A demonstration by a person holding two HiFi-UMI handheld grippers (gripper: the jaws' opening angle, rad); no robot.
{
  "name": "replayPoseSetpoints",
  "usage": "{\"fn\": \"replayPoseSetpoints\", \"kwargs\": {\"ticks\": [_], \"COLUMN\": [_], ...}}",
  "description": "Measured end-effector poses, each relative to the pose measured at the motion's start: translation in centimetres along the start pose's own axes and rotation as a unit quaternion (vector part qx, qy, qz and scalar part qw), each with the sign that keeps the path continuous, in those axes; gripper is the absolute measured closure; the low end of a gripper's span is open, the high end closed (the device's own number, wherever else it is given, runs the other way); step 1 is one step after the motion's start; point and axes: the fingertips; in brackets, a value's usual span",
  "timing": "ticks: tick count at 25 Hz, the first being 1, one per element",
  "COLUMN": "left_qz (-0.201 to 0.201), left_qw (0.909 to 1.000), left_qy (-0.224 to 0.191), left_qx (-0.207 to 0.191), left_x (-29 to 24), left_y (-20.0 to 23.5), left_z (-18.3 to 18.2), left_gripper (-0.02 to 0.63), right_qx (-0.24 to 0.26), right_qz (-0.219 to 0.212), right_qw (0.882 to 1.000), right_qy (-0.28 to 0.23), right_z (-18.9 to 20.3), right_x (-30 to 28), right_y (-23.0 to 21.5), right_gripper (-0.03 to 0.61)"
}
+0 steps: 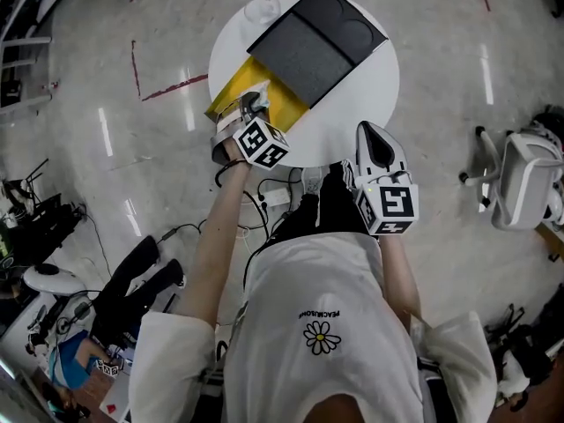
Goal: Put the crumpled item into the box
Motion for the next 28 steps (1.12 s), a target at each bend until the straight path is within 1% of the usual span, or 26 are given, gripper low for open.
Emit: {"fn": "replayPoseSetpoints", "kwargs": {"ticks": [3, 6, 10, 13, 15, 17, 21, 25, 28], "left_qz": [0.032, 0.053, 0.077, 0.085, 0.094, 0.102, 0.100, 0.080, 0.059], "left_qw": [0.9994, 0.9981, 0.9961, 0.9951, 0.9940, 0.9929, 0.9928, 0.9944, 0.9948], "left_qy": [-0.001, -0.002, 0.005, 0.011, 0.008, 0.004, -0.006, -0.020, -0.040], "left_qx": [0.014, 0.031, 0.044, 0.048, 0.055, 0.061, 0.066, 0.065, 0.073], "left_x": [-0.1, 0.1, 0.2, 0.6, 1.0, 1.3, 2.1, 3.0, 3.9], "left_y": [-0.7, -1.4, -2.3, -2.8, -3.1, -3.3, -2.9, -1.3, 0.8], "left_z": [-0.4, -0.7, -0.6, -0.6, -0.8, -1.1, -1.5, -2.1, -3.3], "left_gripper": [0.473, 0.439, 0.368, 0.349, 0.320, 0.311, 0.293, 0.291, 0.291], "right_qx": [-0.007, -0.005, -0.001, 0.001, 0.000, 0.001, 0.006, 0.017, 0.025], "right_qz": [-0.001, -0.007, -0.012, -0.013, -0.014, -0.014, -0.017, -0.025, -0.035], "right_qw": [1.000, 1.000, 1.000, 1.000, 1.000, 1.000, 1.000, 0.999, 0.998], "right_qy": [-0.003, -0.005, -0.004, -0.004, -0.005, -0.008, -0.016, -0.030, -0.041], "right_z": [-0.2, -0.4, -0.5, -0.6, -0.8, -1.1, -1.8, -3.0, -4.0], "right_x": [0.0, 0.0, 0.4, 1.0, 1.2, 1.4, 1.5, 1.8, 1.9], "right_y": [0.0, 0.2, 0.3, 0.2, 0.2, 0.2, 0.7, 2.0, 3.1], "right_gripper": [0.578, 0.578, 0.578, 0.578, 0.578, 0.578, 0.578, 0.578, 0.578]}}
Point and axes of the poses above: the fingertips, and each gripper's own axes: x backward along the fingers, y to its left, z out of its underside, and after that the axes turned 11 degrees about -y, right-handed
